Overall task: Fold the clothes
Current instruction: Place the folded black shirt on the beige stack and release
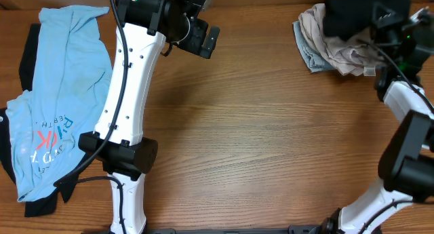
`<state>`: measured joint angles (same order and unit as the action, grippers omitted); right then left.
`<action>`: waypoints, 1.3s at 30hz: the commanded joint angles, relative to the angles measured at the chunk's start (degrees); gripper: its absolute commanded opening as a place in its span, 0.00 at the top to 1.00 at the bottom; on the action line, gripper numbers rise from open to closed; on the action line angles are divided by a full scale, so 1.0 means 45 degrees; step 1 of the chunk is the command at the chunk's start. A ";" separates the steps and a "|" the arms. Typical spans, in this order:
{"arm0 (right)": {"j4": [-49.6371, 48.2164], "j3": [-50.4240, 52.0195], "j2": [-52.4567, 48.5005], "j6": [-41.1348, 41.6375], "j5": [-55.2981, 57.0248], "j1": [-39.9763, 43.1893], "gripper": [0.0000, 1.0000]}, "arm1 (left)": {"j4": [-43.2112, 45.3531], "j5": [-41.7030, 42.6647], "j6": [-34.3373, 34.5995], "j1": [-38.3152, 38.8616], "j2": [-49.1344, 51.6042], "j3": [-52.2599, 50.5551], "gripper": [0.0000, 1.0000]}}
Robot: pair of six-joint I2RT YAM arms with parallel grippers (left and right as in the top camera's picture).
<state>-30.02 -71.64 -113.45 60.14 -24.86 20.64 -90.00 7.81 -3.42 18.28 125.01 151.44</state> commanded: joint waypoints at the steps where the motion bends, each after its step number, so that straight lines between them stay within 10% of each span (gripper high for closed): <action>1: 0.0646 -0.0121 -0.0797 -0.1161 -0.0121 0.0058 0.68 | 0.0073 -0.0272 -0.0199 0.0010 0.0078 -0.0068 0.00; 4: 0.2093 -0.0121 -0.0874 -0.1894 -0.0214 0.0204 0.14 | 0.0073 -0.0267 -0.0194 0.0015 0.0078 -0.0068 0.00; 7: 0.3138 -0.0121 -0.0631 -0.2399 -0.0971 0.0583 0.00 | 0.0073 -0.0267 -0.0194 0.0010 0.0078 -0.0068 0.00; 25: 0.8942 -0.0126 0.5795 -0.8301 -0.0175 0.1491 0.00 | 0.0874 -0.0267 -0.0204 0.0010 0.0083 -0.0068 0.00; 39: 0.7898 -0.4133 0.2793 -1.2386 0.6028 -0.1127 0.00 | 0.0860 -0.0267 -0.0199 0.0010 0.0083 -0.0068 0.00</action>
<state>4.32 -83.81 -96.42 9.80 -3.22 15.79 -86.17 7.01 -3.42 18.28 125.01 151.41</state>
